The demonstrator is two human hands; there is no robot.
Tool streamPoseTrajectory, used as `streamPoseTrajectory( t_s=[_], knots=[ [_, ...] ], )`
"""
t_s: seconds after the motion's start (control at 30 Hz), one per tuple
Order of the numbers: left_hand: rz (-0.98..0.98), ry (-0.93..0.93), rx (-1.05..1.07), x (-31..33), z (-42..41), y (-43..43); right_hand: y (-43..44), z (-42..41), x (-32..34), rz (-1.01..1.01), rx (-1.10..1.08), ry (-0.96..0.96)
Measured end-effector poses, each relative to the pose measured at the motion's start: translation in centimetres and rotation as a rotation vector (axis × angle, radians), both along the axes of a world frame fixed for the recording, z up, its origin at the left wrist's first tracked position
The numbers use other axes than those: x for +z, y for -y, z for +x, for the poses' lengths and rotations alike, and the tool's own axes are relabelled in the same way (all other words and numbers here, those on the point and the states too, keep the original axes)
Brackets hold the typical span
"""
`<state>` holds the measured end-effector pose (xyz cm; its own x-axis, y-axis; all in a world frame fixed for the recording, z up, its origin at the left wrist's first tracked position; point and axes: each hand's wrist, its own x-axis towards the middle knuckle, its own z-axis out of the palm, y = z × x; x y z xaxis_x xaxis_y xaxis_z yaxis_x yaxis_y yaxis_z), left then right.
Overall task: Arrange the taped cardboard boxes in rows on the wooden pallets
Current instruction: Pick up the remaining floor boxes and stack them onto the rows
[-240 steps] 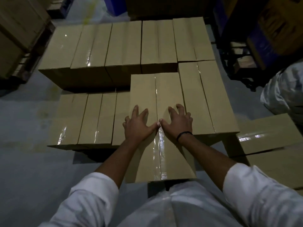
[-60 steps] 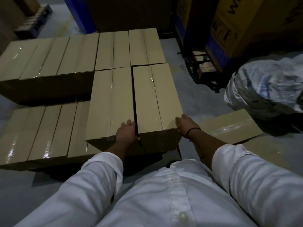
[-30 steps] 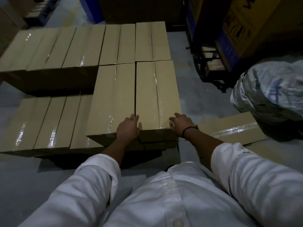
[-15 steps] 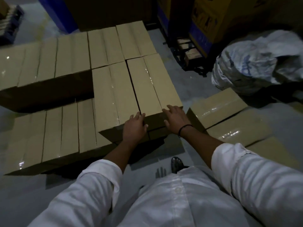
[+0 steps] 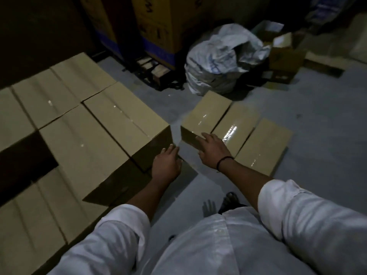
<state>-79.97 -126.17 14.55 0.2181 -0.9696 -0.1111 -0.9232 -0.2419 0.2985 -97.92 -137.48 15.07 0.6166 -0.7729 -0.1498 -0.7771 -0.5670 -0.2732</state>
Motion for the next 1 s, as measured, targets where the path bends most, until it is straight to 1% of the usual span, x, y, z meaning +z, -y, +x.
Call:
streamPoseTrajectory(
  t_s=[0.07,0.13,0.3,0.4,0.6,0.8,1.0],
  knots=[
    [-0.014,-0.006,-0.092,-0.2,-2.1,2.1,1.1,-3.1,-0.1,-0.005,-0.086,0.008],
    [-0.007,-0.006,-0.141,-0.4,-4.3,4.5,2.4,-6.4,-0.5,0.007,-0.170,0.009],
    [0.010,-0.011,-0.263,-0.5,-11.0,10.5,5.8,-15.1,-1.4,0.093,-0.394,-0.036],
    [0.079,0.004,-0.323,-1.1,-15.3,14.3,7.5,-20.4,-2.4,0.170,-0.517,-0.046],
    [0.168,0.010,-0.412,-2.2,-23.4,20.1,10.8,-29.3,-4.2,0.283,-0.679,-0.061],
    [0.268,-0.007,-0.461,-4.0,-28.6,23.7,13.1,-34.9,-5.9,0.372,-0.776,-0.029],
    [0.401,0.016,-0.575,-6.1,-29.9,28.0,14.6,-36.5,-8.1,0.487,-0.914,0.010]
  ],
)
